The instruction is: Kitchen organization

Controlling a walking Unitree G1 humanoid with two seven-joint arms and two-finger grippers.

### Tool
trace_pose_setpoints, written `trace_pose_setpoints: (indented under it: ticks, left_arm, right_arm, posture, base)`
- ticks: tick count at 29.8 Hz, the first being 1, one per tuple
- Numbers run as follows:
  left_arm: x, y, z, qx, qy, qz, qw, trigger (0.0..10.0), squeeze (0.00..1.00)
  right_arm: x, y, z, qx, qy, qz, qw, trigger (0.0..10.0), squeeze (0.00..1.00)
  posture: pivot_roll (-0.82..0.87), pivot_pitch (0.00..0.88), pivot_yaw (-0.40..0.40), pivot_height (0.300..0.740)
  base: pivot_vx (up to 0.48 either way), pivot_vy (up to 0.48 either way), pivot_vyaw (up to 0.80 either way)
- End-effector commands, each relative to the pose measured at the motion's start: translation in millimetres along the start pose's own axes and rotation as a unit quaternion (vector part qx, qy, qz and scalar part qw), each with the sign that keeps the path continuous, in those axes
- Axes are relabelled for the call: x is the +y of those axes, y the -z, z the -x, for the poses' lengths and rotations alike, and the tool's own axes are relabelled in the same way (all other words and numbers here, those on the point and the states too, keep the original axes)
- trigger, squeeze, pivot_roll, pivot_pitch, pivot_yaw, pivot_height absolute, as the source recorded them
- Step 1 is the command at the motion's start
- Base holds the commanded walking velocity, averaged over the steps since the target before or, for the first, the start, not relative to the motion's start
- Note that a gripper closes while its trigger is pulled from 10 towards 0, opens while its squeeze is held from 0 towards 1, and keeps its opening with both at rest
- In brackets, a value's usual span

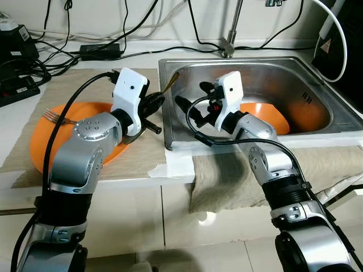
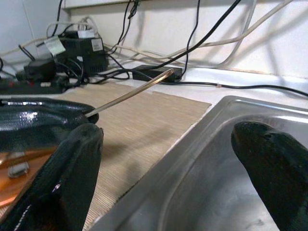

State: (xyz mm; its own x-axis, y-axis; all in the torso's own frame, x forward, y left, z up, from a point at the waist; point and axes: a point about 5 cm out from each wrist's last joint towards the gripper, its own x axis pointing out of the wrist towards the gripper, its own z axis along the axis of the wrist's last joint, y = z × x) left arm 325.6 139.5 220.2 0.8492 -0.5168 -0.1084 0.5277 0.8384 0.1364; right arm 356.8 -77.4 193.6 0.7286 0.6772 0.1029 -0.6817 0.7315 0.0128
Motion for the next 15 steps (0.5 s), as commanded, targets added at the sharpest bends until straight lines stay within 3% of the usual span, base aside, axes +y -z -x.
trace_pose_setpoints:
  ticks: [1, 6, 15]
  left_arm:
    - [-1.5, 1.9, -1.2, 0.002, -0.002, -0.004, 1.000, 0.0, 0.00]
    - [-3.2, -0.7, -1.8, -0.015, -0.005, 0.003, 1.000, 0.0, 0.00]
    - [3.0, -10.4, 8.9, -0.086, -0.086, 0.047, 0.991, 0.0, 0.03]
  right_arm:
    - [-0.4, -12.9, -2.5, -0.019, -0.001, -0.001, 1.000, 10.0, 0.00]
    - [1.0, -12.2, -2.7, -0.019, -0.002, 0.000, 1.000, 10.0, 0.00]
    - [0.8, -10.4, -0.2, -0.016, 0.001, -0.002, 1.000, 10.0, 0.00]
  posture:
    - [0.09, 0.004, -0.014, 0.740]
    - [0.09, 0.006, -0.012, 0.740]
    - [0.10, 0.011, -0.014, 0.740]
  base:
    - [0.000, 0.000, 0.00]
    - [0.000, 0.000, 0.00]
    - [0.000, 0.000, 0.00]
